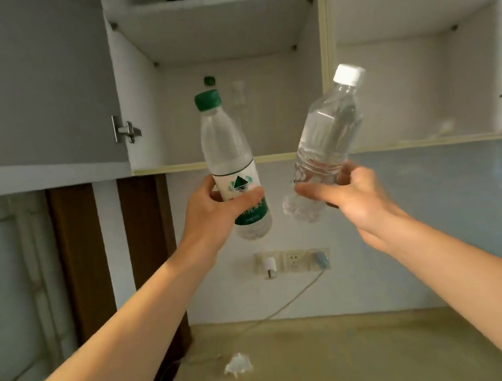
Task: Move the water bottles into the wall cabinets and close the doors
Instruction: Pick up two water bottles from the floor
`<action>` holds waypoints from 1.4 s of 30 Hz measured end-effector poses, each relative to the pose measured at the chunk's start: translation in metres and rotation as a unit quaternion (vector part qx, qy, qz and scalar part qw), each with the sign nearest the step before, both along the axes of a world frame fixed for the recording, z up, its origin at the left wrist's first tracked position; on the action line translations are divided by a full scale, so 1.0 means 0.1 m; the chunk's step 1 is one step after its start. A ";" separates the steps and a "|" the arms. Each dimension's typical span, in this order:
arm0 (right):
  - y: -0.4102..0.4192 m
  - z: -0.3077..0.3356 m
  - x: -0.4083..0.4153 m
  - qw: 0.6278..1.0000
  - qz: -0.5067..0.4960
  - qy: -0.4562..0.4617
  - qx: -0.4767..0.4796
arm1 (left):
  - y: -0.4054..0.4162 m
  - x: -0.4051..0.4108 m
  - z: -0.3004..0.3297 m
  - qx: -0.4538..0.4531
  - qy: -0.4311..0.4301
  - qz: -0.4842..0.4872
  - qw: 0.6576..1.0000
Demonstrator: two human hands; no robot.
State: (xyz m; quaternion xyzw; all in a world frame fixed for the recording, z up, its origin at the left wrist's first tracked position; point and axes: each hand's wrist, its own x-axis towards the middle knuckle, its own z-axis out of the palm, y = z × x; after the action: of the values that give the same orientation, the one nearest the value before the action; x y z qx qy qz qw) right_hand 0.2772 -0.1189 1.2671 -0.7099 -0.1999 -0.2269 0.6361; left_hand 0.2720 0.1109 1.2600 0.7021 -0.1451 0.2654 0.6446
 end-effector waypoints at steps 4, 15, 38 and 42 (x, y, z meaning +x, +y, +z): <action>0.05 0.50 0.33 0.999 0.018 -0.039 0.018 | 0.03 0.25 0.49 -0.027 0.003 0.025 0.999; 0.34 1.32 1.32 0.999 -0.016 -0.039 -0.010 | 0.39 1.18 1.49 0.028 -0.005 0.080 0.996; 0.76 1.46 2.78 0.965 -0.128 0.064 -0.220 | 0.58 2.76 1.61 0.158 0.033 0.076 0.984; 0.80 1.47 2.83 0.964 -0.137 0.074 -0.217 | 0.51 2.82 1.62 0.182 0.026 0.107 0.977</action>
State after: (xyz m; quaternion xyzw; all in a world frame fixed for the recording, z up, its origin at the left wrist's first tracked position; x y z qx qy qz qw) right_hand 0.5598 -0.0385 1.4139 -0.8662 -0.0974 -0.2100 0.4427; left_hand 0.5539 0.1621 1.4218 0.8257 -0.0986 0.2837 0.4775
